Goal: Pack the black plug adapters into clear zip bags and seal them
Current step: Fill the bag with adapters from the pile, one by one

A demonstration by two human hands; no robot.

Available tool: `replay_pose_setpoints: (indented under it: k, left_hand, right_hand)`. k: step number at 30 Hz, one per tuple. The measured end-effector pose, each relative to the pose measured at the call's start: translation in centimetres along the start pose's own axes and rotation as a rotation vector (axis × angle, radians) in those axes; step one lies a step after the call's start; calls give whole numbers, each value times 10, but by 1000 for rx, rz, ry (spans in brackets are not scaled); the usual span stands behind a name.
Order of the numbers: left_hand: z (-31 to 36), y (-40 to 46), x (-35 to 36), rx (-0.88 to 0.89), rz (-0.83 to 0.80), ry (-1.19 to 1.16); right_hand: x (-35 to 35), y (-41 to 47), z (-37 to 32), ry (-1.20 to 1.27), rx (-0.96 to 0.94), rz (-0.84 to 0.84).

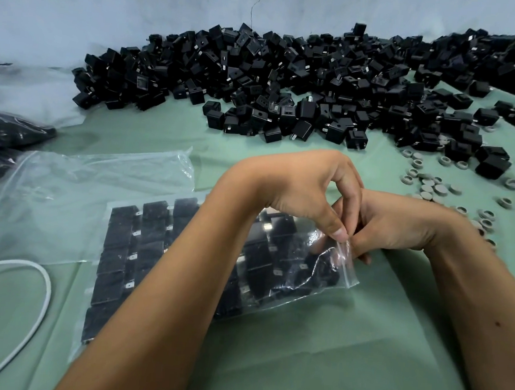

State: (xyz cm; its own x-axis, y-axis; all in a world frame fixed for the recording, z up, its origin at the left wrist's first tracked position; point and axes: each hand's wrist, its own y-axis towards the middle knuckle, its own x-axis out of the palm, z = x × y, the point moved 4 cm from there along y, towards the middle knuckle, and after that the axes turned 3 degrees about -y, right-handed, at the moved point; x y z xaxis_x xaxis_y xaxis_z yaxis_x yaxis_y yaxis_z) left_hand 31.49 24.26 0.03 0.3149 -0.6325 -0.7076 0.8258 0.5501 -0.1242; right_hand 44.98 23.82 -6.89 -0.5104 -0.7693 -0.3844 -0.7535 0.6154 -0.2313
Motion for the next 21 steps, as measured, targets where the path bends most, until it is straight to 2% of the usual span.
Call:
replay_pose_setpoints:
  k: [3,6,10,13,15,17,21]
  left_hand:
    - [-4,0,0,-37,13,5]
    - [-8,1,-2,-60,38,36]
    - [-14,1,-4,-68,116,48]
    - [-23,3,-8,-108,202,80]
    - [-29,3,-9,-147,199,96]
    - [-32,4,-8,-165,159,85]
    - [-32,7,-6,-181,162,67]
  right_hand:
    - [-1,-1,-2,36,-42,-1]
    - [-10,-2,1,60,-54,96]
    - [-25,-1,11,132,-6,404]
    - [-32,5,19,160,38,723]
    - [-39,5,23,-2,96,994]
    - [-44,6,24,-232,175,1169]
    - [-57,27,17,-694,377,1204]
